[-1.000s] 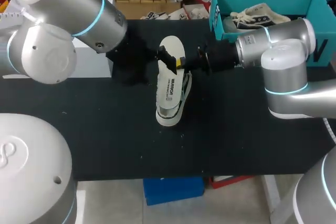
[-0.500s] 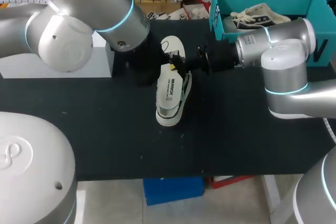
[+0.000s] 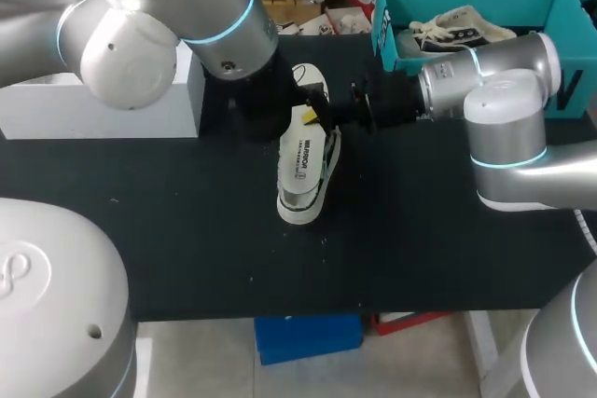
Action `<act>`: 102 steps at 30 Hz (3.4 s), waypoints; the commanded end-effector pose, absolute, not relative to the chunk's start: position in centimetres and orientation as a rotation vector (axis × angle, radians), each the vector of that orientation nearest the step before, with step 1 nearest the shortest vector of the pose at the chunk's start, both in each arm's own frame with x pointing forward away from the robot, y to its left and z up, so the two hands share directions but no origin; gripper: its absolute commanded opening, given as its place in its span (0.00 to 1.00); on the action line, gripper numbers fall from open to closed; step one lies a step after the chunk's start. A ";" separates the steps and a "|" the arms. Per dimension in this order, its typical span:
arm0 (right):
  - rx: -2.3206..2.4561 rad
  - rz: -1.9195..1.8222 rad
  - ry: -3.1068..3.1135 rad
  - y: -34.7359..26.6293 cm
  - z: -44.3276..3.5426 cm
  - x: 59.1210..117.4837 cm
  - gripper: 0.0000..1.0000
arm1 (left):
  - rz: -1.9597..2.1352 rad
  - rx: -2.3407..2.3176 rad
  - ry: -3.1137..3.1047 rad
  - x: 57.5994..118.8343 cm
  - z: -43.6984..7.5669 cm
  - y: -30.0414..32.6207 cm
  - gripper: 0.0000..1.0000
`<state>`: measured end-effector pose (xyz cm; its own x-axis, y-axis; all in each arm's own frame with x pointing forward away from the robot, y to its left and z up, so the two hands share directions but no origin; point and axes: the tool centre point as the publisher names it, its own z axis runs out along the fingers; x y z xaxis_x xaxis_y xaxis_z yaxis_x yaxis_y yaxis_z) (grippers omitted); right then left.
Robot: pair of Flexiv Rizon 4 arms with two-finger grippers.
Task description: Take the shoe out of the shoebox, open the shoe tongue, remove and reinsert the insole, then place the shoe into the shoebox
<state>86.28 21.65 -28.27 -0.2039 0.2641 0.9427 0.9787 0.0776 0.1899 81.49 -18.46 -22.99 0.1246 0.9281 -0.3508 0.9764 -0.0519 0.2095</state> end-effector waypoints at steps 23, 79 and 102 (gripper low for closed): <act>-1.269 -1.171 -1.589 21.7 -28.3 86.3 0.00 | -0.006 1.995 1.805 93.7 -20.5 -18.5 1.00; -1.269 -1.171 -1.589 21.7 -28.3 86.3 0.00 | -0.648 1.506 1.508 81.6 -22.4 -14.5 1.00; -1.269 -1.171 -1.589 21.7 -28.3 86.3 0.00 | -0.855 1.354 1.350 83.1 -23.4 -13.6 1.00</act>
<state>86.28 21.65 -28.27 -0.2038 0.2641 0.9427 0.9787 0.0776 0.1899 83.22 -13.55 -23.13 0.1195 0.2979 -0.9471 0.9795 0.1207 0.1615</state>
